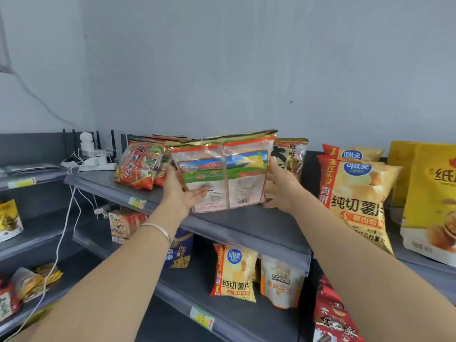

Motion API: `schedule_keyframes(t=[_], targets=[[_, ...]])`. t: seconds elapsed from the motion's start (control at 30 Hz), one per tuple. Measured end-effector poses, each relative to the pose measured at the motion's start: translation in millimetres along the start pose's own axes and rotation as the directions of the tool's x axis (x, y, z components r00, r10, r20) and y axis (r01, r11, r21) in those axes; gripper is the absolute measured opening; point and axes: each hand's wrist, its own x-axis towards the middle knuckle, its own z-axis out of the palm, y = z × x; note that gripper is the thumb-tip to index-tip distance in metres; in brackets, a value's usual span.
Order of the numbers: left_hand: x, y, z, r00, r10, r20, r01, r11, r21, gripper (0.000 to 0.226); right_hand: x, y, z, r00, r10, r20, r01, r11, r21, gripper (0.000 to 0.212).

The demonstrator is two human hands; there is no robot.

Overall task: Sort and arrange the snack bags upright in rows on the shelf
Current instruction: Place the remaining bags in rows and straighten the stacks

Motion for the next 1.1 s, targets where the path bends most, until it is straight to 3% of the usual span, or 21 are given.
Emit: schedule_keyframes(t=[0.1, 0.23, 0.27, 0.37, 0.47, 0.57, 0.67, 0.73, 0.87, 1.0, 1.1], targets=[[31.5, 2.7, -6.1, 0.985, -0.078, 0.151, 0.07, 0.996, 0.06, 0.048, 20.8, -5.6, -2.6, 0.989, 0.13, 0.071, -0.143, 0.959, 0.246, 0.04], [70.5, -7.5, -14.4, 0.938, -0.17, 0.301, 0.116, 0.975, 0.191, 0.005, 36.8, 3.3, -9.3, 0.982, 0.134, 0.132, -0.159, 0.966, 0.203, 0.047], [78.1, -10.2, -15.2, 0.93, -0.172, 0.324, 0.104, 0.971, 0.217, 0.006, 41.0, 6.6, -9.2, 0.985, 0.133, 0.11, -0.15, 0.976, 0.16, 0.05], [105.4, -22.7, -20.4, 0.914, -0.153, 0.376, -0.015, 0.913, 0.408, 0.046, 56.0, 15.2, -13.8, 0.999, 0.054, -0.001, -0.053, 0.989, -0.136, 0.065], [117.5, -35.1, -17.2, 0.856, -0.287, 0.431, 0.119, 0.919, 0.376, 0.065, 72.3, 14.5, -21.3, 0.996, -0.09, -0.012, 0.077, 0.905, -0.418, 0.078], [126.0, -43.1, -8.0, 0.876, -0.253, 0.411, 0.131, 0.944, 0.302, 0.065, 86.9, 15.5, -25.9, 0.999, 0.01, 0.034, 0.003, 0.934, -0.357, 0.077], [135.3, -49.3, 1.4, 0.916, -0.22, 0.335, 0.089, 0.927, 0.365, 0.057, 96.9, 20.9, -28.3, 0.983, 0.173, 0.056, -0.158, 0.966, -0.203, 0.046], [141.0, -52.2, 9.2, 0.914, -0.212, 0.345, 0.053, 0.907, 0.417, 0.063, 103.6, 27.7, -28.1, 0.978, 0.204, -0.038, -0.208, 0.962, -0.178, 0.035], [148.1, -59.6, 25.0, 0.911, -0.155, 0.381, -0.022, 0.906, 0.422, 0.069, 116.4, 42.4, -29.8, 0.979, 0.079, -0.187, -0.099, 0.99, -0.098, 0.023], [164.6, -69.5, 37.8, 0.913, -0.102, 0.396, -0.07, 0.916, 0.395, 0.055, 124.9, 40.2, -36.7, 0.973, -0.024, -0.228, 0.016, 0.999, -0.036, 0.037], [179.6, -75.5, 49.1, 0.912, -0.101, 0.397, -0.062, 0.924, 0.377, 0.055, 132.6, 29.6, -38.7, 0.959, -0.067, -0.275, 0.041, 0.994, -0.098, 0.049]])
